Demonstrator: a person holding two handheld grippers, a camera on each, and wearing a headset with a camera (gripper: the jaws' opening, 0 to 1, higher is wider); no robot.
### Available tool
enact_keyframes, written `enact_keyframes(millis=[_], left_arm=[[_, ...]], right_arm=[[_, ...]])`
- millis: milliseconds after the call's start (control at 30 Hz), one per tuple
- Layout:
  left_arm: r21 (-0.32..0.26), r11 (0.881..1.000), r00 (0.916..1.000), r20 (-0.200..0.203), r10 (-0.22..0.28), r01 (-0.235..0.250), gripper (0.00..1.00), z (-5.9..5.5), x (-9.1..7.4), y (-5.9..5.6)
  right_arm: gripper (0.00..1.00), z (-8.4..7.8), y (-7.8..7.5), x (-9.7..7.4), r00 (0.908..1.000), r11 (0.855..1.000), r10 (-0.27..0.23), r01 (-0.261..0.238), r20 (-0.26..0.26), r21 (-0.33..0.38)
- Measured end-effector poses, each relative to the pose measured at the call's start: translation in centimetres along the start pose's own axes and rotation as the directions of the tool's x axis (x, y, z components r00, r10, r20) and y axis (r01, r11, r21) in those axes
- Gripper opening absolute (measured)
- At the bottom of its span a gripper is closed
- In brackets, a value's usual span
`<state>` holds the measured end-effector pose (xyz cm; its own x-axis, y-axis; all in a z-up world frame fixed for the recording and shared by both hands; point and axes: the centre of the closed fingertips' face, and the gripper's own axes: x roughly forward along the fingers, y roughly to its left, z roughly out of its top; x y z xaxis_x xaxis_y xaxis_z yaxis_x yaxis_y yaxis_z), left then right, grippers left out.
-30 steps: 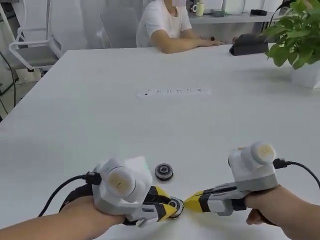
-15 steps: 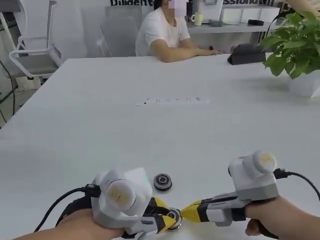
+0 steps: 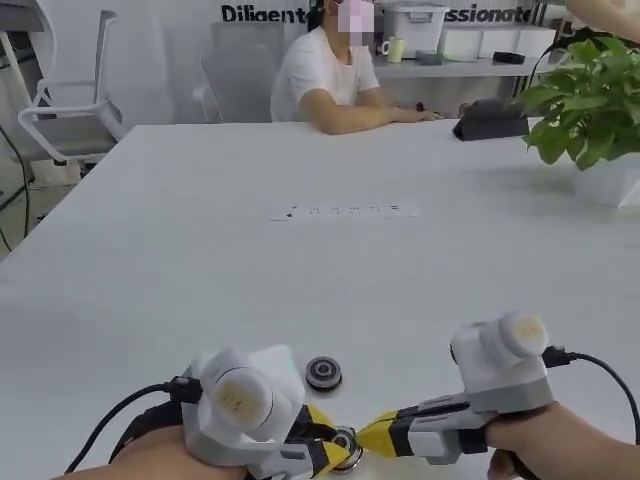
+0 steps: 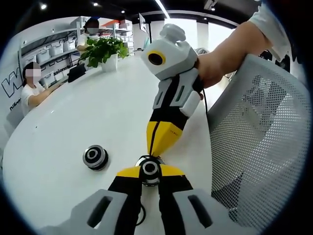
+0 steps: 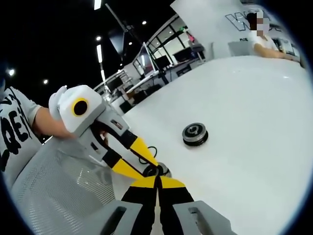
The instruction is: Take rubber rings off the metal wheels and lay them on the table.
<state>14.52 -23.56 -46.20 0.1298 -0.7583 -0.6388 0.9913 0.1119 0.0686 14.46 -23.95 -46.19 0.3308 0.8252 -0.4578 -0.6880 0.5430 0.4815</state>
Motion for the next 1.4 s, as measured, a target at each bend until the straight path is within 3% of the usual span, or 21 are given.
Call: enact_keyframes(millis=[733,833,900,933,1100,1400], left_arm=[[-0.005,1.000,1.0000,0.002,0.002,-0.002,0.07,0.0,0.0,0.0],[-0.006,1.000,1.0000,0.002,0.002,-0.002,0.07,0.0,0.0,0.0],[-0.007,1.000,1.0000,0.004,0.001,-0.001,0.07,0.0,0.0,0.0],[-0.007,1.000,1.0000,0.004,0.001,-0.001,0.07,0.0,0.0,0.0],[-0.018,1.000,1.0000,0.005,-0.006,0.006,0.07,0.0,0.0,0.1],[-0.022,1.000,0.9998,0.002,-0.021,0.021,0.08,0.0,0.0,0.1]], right_arm=[[0.00,0.2,0.7,0.3,0.9998,0.998,0.019,-0.019,-0.007,-0.064],[0.00,0.4,1.1,0.4,0.9992,0.997,0.040,-0.040,0.002,-0.061],[0.00,0.4,2.0,0.5,0.9966,0.994,0.082,-0.082,-0.004,-0.066],[0.00,0.3,1.8,0.5,0.9978,0.994,0.065,-0.065,-0.012,-0.092],[0.00,0.0,1.1,0.4,0.9987,0.996,0.048,-0.049,-0.019,-0.071],[0.00,0.4,1.1,0.1,0.9990,0.997,0.044,-0.045,-0.012,-0.067]])
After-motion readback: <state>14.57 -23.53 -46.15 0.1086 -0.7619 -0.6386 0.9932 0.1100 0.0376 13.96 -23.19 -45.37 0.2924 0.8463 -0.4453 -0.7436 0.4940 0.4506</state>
